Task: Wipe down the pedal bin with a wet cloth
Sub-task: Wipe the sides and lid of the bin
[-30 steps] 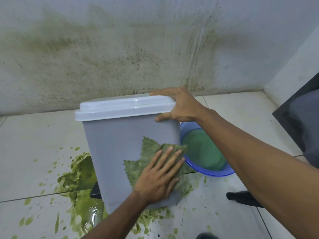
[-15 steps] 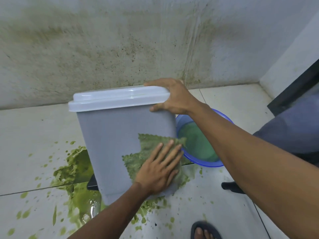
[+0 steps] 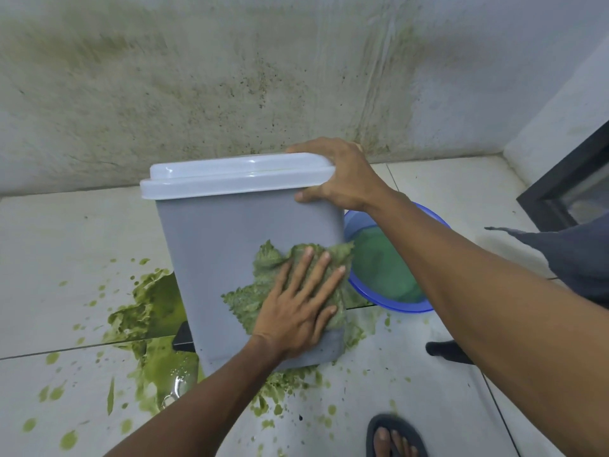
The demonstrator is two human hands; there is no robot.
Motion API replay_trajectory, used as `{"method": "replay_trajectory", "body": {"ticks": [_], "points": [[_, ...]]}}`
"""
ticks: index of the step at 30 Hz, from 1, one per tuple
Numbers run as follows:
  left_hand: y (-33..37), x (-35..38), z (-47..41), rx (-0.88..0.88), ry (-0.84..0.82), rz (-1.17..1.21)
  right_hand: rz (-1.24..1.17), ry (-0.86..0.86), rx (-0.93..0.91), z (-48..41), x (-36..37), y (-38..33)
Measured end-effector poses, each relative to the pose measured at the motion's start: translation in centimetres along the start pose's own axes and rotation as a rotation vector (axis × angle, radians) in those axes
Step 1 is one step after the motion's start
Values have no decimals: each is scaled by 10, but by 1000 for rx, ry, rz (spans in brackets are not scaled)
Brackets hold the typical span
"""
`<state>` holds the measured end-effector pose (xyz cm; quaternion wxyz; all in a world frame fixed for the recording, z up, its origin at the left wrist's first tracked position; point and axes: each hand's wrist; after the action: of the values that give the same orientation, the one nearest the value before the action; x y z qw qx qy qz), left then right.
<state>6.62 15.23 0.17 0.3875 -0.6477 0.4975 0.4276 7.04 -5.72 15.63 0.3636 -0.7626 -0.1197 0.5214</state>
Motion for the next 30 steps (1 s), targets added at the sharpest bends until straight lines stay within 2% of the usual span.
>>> {"method": "replay_trajectory", "body": {"ticks": [4,7,15,22,26,30], "points": [[-1,7,23,234,-106,-34,-1,-2,4,1,-1,-2],[-14,8,41,287,-112,-49,-3,-5,18,0,-1,-3],[-20,1,21,174,-28,-79,8,-4,20,-1,-1,-2],[-1,6,25,233,-84,-75,-4,3,22,1,-1,-2],[-17,7,37,260,-67,-58,26,-16,29,2,-1,-5],[-38,2,41,121,3,-59,6,3,40,1,1,-4]]}}
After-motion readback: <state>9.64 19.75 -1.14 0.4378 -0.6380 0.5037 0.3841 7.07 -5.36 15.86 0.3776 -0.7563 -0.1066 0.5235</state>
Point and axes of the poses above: each hand's wrist, its own z-axis away from the middle knuckle, its own x-axis out of the palm, y = z × x, and after that the axes turned 1 degree about z, right-handed
